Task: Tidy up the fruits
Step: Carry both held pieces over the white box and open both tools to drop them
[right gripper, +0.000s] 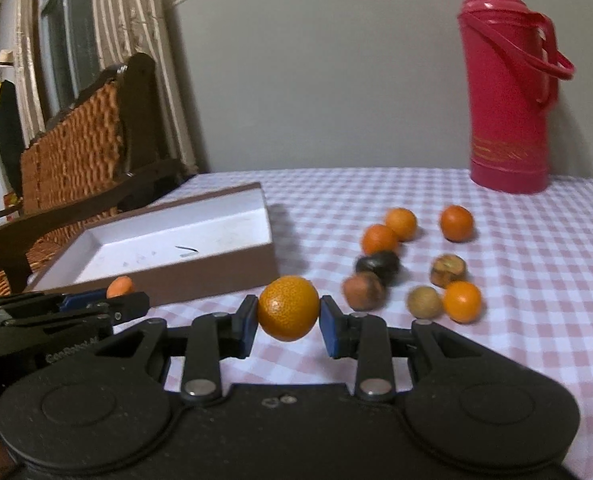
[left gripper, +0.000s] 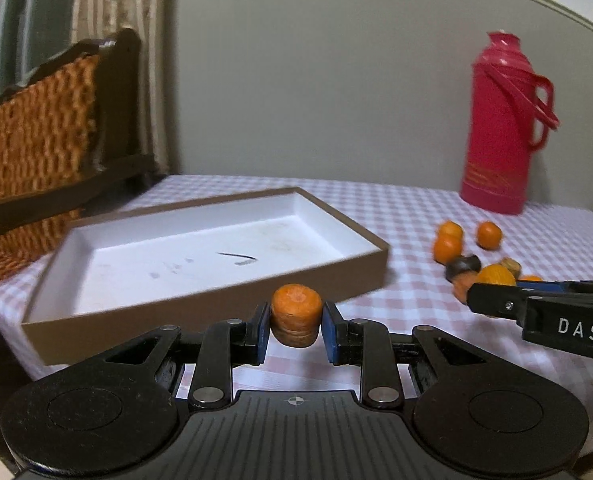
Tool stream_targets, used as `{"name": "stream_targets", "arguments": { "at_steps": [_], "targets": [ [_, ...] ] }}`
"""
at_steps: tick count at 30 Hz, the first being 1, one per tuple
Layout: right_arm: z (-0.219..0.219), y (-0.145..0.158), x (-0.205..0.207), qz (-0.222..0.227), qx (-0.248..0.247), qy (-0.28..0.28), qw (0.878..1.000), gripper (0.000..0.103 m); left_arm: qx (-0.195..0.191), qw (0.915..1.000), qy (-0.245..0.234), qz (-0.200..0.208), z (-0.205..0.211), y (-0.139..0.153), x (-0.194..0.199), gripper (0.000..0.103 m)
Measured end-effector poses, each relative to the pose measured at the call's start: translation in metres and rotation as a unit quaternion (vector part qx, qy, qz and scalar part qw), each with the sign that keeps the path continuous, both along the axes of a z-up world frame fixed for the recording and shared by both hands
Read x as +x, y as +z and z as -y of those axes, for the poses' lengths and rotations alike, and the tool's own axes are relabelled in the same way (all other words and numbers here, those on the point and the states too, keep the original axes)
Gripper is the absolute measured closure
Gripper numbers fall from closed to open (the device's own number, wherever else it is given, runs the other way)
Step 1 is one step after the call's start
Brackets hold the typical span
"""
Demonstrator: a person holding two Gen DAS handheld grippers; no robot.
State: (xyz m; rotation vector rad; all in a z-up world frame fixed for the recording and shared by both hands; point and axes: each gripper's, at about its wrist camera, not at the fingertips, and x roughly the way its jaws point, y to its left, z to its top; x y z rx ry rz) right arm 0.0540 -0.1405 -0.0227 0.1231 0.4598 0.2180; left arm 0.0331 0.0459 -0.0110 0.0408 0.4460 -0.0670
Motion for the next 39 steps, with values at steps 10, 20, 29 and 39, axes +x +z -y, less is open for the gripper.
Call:
{"name": "stream_targets", "arguments": {
  "at_steps": [10, 20, 29, 39],
  "targets": [
    [-0.029, 0.009, 0.019, 0.027, 0.008, 0.032, 0.999, 0.079, -0.015, 0.9961, 0.083, 0.026, -0.053, 0.006, 0.005, 0.075],
    [-0.053, 0.021, 0.052, 0.046, 0.002, 0.05, 0.998, 0.079, -0.015, 0.988, 0.152, 0.021, -0.092, 0.004, 0.023, 0.075],
    [-0.058, 0.012, 0.089, 0.034, 0.0, 0.044, 0.998, 0.078, -0.015, 0.979, 0.203, -0.005, -0.114, -0.006, 0.043, 0.075],
    [-0.065, 0.006, 0.107, 0.033, -0.011, 0.041, 0.999, 0.075, -0.012, 0.9762, 0.215, -0.029, -0.115, -0.015, 0.059, 0.075]
  ]
}}
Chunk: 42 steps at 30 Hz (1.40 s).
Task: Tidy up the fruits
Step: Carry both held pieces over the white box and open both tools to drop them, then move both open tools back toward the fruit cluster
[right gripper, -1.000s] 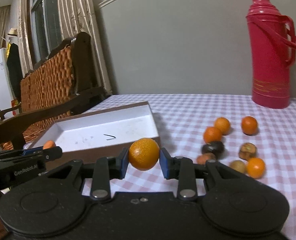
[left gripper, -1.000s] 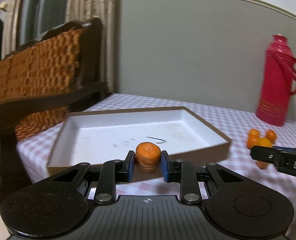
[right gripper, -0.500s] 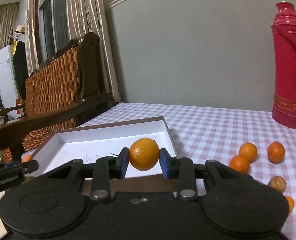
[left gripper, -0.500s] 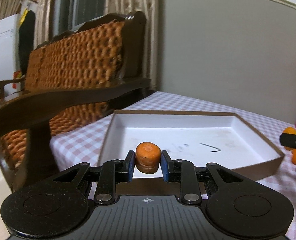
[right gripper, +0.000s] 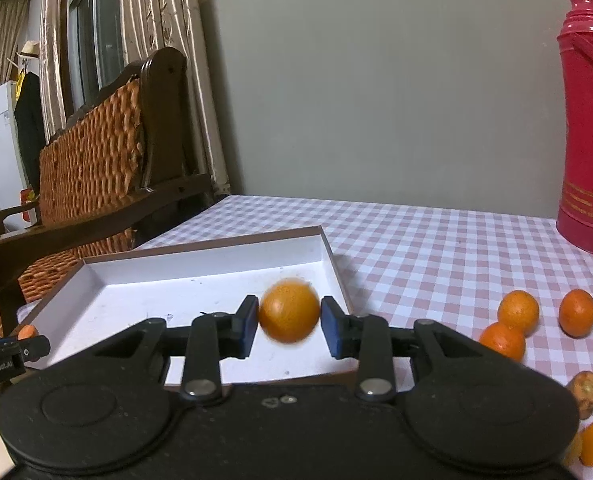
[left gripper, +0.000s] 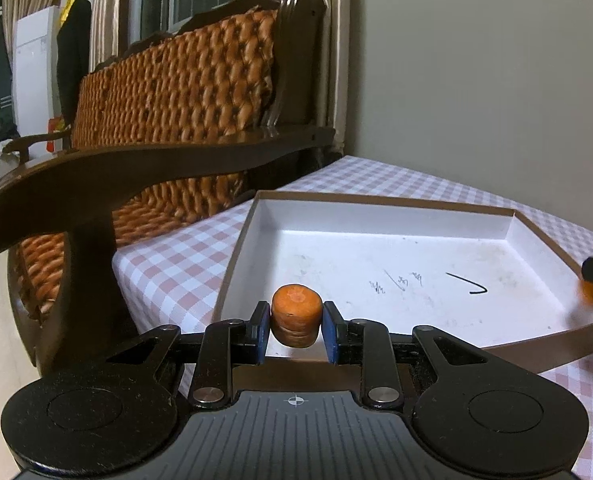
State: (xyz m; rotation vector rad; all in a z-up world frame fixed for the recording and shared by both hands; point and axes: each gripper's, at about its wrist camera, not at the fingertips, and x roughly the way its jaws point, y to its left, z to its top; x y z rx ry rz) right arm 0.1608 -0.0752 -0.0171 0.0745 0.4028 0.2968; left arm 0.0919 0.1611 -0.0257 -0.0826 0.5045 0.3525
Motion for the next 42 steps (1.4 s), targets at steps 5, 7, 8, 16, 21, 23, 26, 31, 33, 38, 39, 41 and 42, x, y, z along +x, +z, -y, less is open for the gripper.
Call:
{"name": "stream_targets", "arguments": {
  "at_steps": [5, 7, 8, 16, 21, 23, 26, 31, 33, 38, 39, 41, 42],
  "targets": [
    [-0.001, 0.003, 0.001, 0.022, -0.006, -0.01, 1.0, 0.033, 0.015, 0.9998, 0.009, -0.008, 0.008, 0.003, 0.001, 0.051],
    [0.002, 0.008, -0.007, 0.049, 0.004, -0.02, 0.999, 0.01, -0.001, 0.9999, -0.006, 0.009, 0.008, 0.009, -0.004, 0.005],
    [0.002, 0.01, -0.009, 0.058, 0.003, -0.022, 0.998, 0.01, 0.002, 0.9998, 0.004, 0.02, 0.011, 0.013, -0.006, 0.0],
    [0.01, 0.02, -0.02, 0.079, 0.015, -0.017, 0.997, 0.006, 0.042, 0.9968, 0.024, 0.064, 0.022, 0.024, -0.023, 0.0],
    [0.011, 0.027, -0.025, 0.089, 0.012, -0.033, 0.995, 0.006, 0.051, 0.9956, 0.017, 0.077, 0.029, 0.026, -0.03, 0.0],
    [0.008, 0.028, -0.029, 0.095, -0.006, -0.052, 0.994, 0.006, 0.052, 0.9957, 0.007, 0.077, 0.031, 0.028, -0.03, 0.0],
    [0.01, 0.022, -0.041, 0.118, -0.023, -0.109, 0.987, 0.006, 0.056, 0.9957, -0.007, 0.073, 0.04, 0.028, -0.03, 0.0],
    [0.023, 0.017, -0.031, 0.044, -0.023, -0.086, 0.995, 0.006, 0.062, 0.9954, -0.035, 0.065, 0.058, 0.026, -0.03, 0.0],
    [0.032, 0.014, -0.032, 0.023, -0.005, -0.079, 0.997, 0.006, 0.066, 0.9949, -0.046, 0.062, 0.065, 0.026, -0.031, 0.0],
    [0.061, 0.012, -0.049, 0.013, 0.032, -0.112, 0.993, 0.006, 0.074, 0.9926, -0.076, 0.059, 0.089, 0.027, -0.032, 0.0],
    [0.066, 0.011, -0.05, 0.008, 0.033, -0.116, 0.993, 0.006, 0.075, 0.9919, -0.087, 0.054, 0.095, 0.026, -0.031, 0.0],
    [0.077, 0.007, -0.057, -0.003, 0.035, -0.128, 0.991, 0.006, 0.074, 0.9904, -0.107, 0.046, 0.107, 0.024, -0.031, 0.0],
    [0.083, 0.006, -0.061, -0.004, 0.034, -0.134, 0.99, 0.006, 0.073, 0.9891, -0.12, 0.045, 0.113, 0.023, -0.033, 0.0]
  ]
}}
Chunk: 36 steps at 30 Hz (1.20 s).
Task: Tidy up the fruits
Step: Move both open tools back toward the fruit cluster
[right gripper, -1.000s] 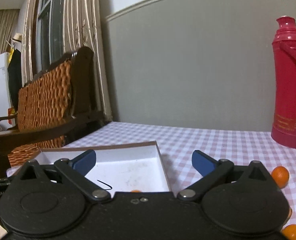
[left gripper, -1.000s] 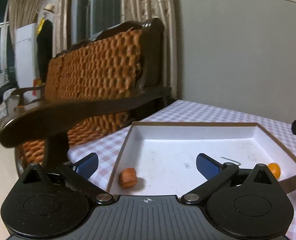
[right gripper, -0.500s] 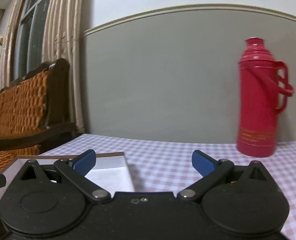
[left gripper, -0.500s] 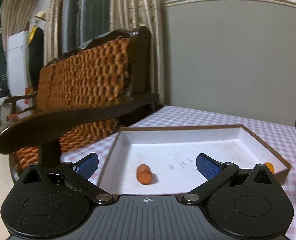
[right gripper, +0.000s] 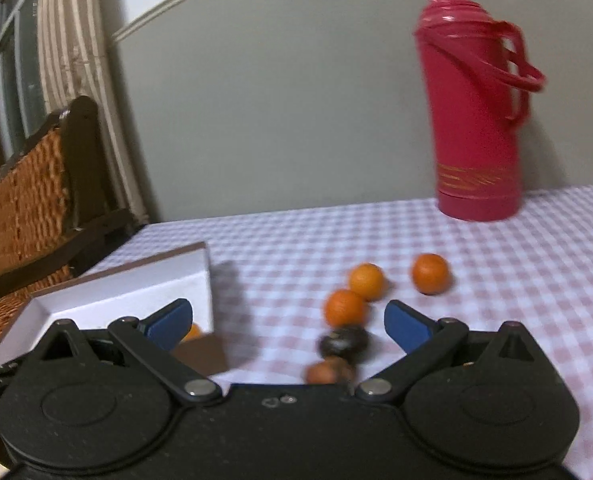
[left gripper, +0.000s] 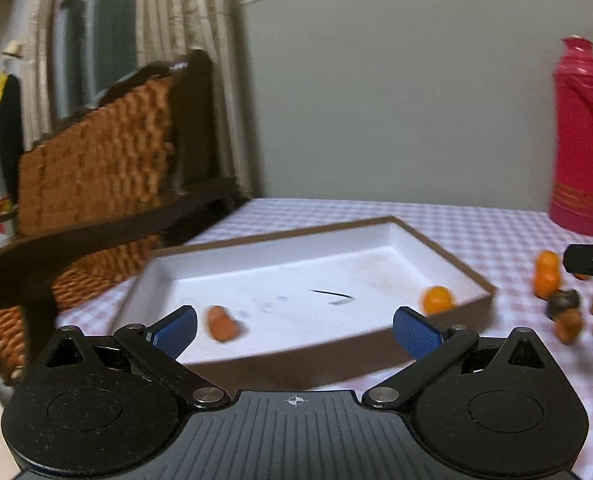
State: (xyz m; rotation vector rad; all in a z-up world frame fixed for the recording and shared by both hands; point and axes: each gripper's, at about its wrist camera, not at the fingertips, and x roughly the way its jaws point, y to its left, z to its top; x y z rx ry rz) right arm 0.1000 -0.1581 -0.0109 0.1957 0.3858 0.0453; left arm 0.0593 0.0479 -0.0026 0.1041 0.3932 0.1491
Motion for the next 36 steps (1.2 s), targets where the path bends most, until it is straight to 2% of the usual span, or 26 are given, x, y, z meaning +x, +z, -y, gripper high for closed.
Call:
{"name": "stream_targets", "arguments": {
  "at_steps": [5, 8, 11, 12, 16, 19, 25, 31, 33, 36],
  "targets": [
    [0.021, -0.005, -0.016, -0.012, -0.028, -0.027, 0.999, 0.006, 0.019, 0.9982, -0.056, 0.009, 0.035, -0.002, -0.009, 0.0],
    [0.035, -0.007, -0.027, -0.012, -0.024, -0.034, 0.999, 0.007, 0.028, 0.9955, -0.091, 0.006, 0.055, -0.004, -0.013, 0.0],
    [0.046, -0.009, -0.035, -0.019, -0.021, -0.038, 0.999, 0.015, 0.021, 0.993, -0.116, 0.004, 0.069, -0.006, -0.016, 0.0],
    [0.049, -0.01, -0.036, -0.026, -0.02, -0.035, 0.999, 0.022, 0.023, 0.9922, -0.122, 0.002, 0.074, -0.007, -0.017, 0.0],
    [0.061, -0.017, -0.041, -0.044, -0.012, -0.04, 0.998, 0.028, 0.025, 0.9901, -0.138, -0.008, 0.088, -0.011, -0.014, 0.0],
    [0.067, -0.019, -0.042, -0.052, -0.008, -0.041, 0.998, 0.038, 0.018, 0.9886, -0.149, -0.018, 0.095, -0.012, -0.011, 0.0],
    [0.079, -0.025, -0.044, -0.067, 0.006, -0.049, 0.997, 0.05, 0.002, 0.9858, -0.164, -0.034, 0.109, -0.018, -0.007, 0.0],
    [0.081, -0.03, -0.043, -0.077, 0.004, -0.042, 0.996, 0.054, -0.008, 0.9829, -0.177, -0.05, 0.121, -0.023, -0.001, 0.0],
    [0.081, -0.029, -0.042, -0.075, 0.001, -0.041, 0.996, 0.056, -0.007, 0.982, -0.181, -0.054, 0.126, -0.025, 0.001, 0.009],
    [0.081, -0.029, -0.04, -0.074, -0.002, -0.039, 0.997, 0.06, -0.009, 0.9804, -0.185, -0.066, 0.131, -0.028, 0.004, 0.014]
  ]
}}
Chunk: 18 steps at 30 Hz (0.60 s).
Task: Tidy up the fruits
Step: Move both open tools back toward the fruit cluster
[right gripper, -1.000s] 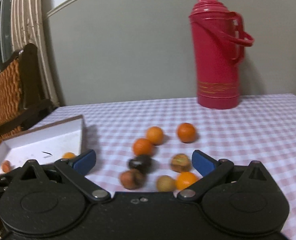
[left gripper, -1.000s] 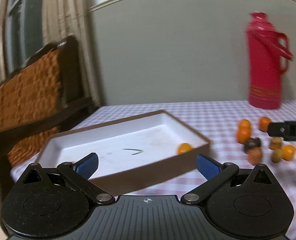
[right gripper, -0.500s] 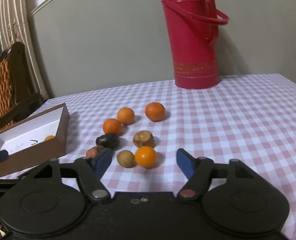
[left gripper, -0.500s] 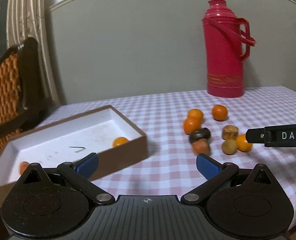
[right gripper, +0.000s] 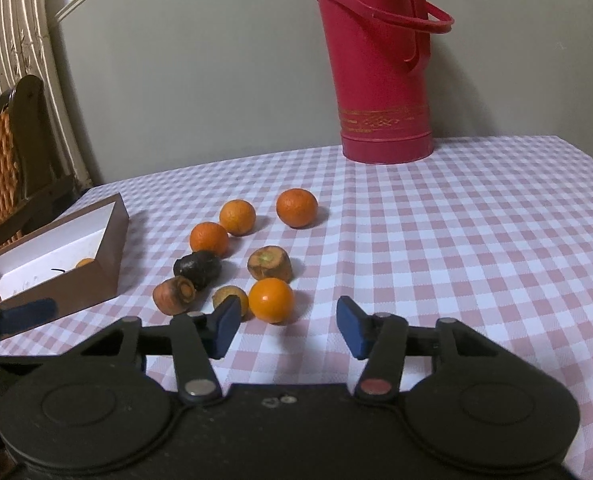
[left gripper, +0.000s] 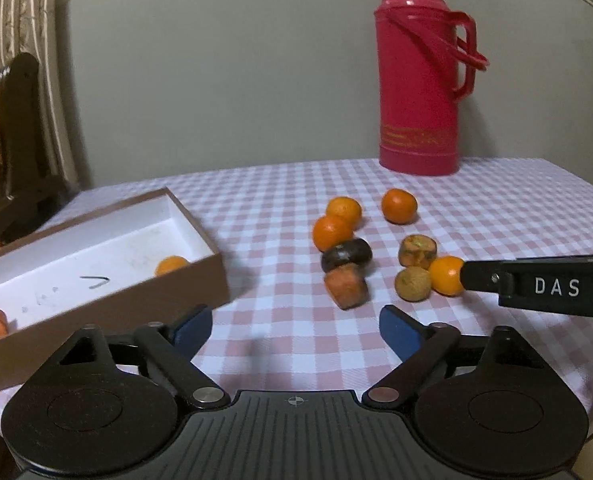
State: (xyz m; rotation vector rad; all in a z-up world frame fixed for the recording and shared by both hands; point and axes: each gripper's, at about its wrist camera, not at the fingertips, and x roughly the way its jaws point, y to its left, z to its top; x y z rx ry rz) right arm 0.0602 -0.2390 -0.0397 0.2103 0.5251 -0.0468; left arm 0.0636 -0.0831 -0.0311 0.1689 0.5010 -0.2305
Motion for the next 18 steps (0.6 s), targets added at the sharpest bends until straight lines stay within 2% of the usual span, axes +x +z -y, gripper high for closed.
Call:
{"name": "stream_targets", "arguments": {
  "at_steps": [4, 6, 9, 18],
  "targets": [
    [0.0, -0.001, 0.004, -0.005, 0.008, 0.011, 1.0, 0.064, -0.006, 1.0, -0.002, -0.004, 0.004, -0.002, 0.003, 0.016],
    [-0.001, -0.001, 0.006, -0.004, 0.003, 0.012, 1.0, 0.066, -0.009, 0.9999, -0.003, -0.005, 0.005, -0.002, 0.006, 0.026],
    [-0.001, -0.002, 0.01, -0.005, 0.005, 0.012, 1.0, 0.069, -0.011, 0.9998, -0.004, -0.014, 0.008, -0.005, 0.01, 0.029],
    [-0.005, -0.004, 0.02, -0.006, 0.009, 0.012, 1.0, 0.075, -0.019, 0.9997, -0.007, -0.014, 0.016, -0.006, 0.015, 0.03]
  ]
}}
